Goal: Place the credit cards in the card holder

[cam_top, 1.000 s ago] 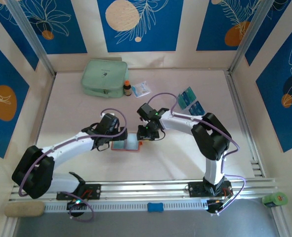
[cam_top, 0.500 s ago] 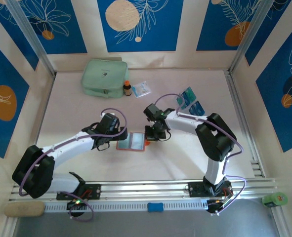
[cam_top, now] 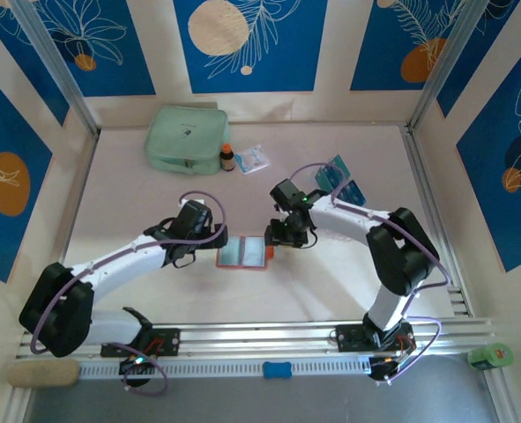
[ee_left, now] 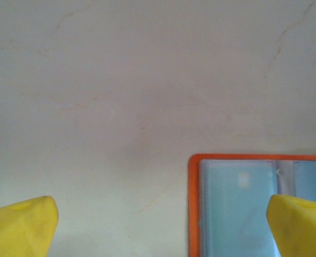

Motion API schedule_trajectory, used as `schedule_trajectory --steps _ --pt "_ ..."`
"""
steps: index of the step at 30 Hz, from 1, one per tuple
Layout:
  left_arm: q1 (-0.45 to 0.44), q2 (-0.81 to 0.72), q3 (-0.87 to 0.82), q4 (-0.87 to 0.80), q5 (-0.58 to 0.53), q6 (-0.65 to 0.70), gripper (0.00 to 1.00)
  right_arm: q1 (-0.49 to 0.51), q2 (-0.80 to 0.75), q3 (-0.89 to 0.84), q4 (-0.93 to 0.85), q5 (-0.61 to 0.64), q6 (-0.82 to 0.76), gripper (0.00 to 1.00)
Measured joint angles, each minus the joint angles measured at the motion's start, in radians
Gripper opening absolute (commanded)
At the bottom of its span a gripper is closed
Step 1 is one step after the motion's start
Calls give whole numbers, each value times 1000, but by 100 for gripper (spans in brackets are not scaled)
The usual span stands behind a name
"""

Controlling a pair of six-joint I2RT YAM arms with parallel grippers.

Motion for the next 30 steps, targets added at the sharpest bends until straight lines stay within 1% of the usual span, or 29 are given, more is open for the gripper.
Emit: schedule_trajectory --steps 7,13,17,20,24,27,30 --pt "1 -24 19 0 -40 60 100 -69 -121 98 -61 45 -43 75" --pt "1 -29 55 -3 -76 101 100 -136 -204 133 -89 128 -76 99" --pt "2 -20 97 -32 -151 107 100 -158 -240 138 -97 222 -95 99" --pt "2 -5 128 -58 -219 108 100 -158 -253 151 -105 330 -82 99" --pt "2 11 153 -82 -270 112 100 -169 -258 165 -108 440 -104 99" --pt "2 12 162 -83 -280 119 100 -195 -260 166 -105 477 -146 99" --pt "2 11 163 -68 -285 121 100 -246 -260 166 -94 475 -183 99"
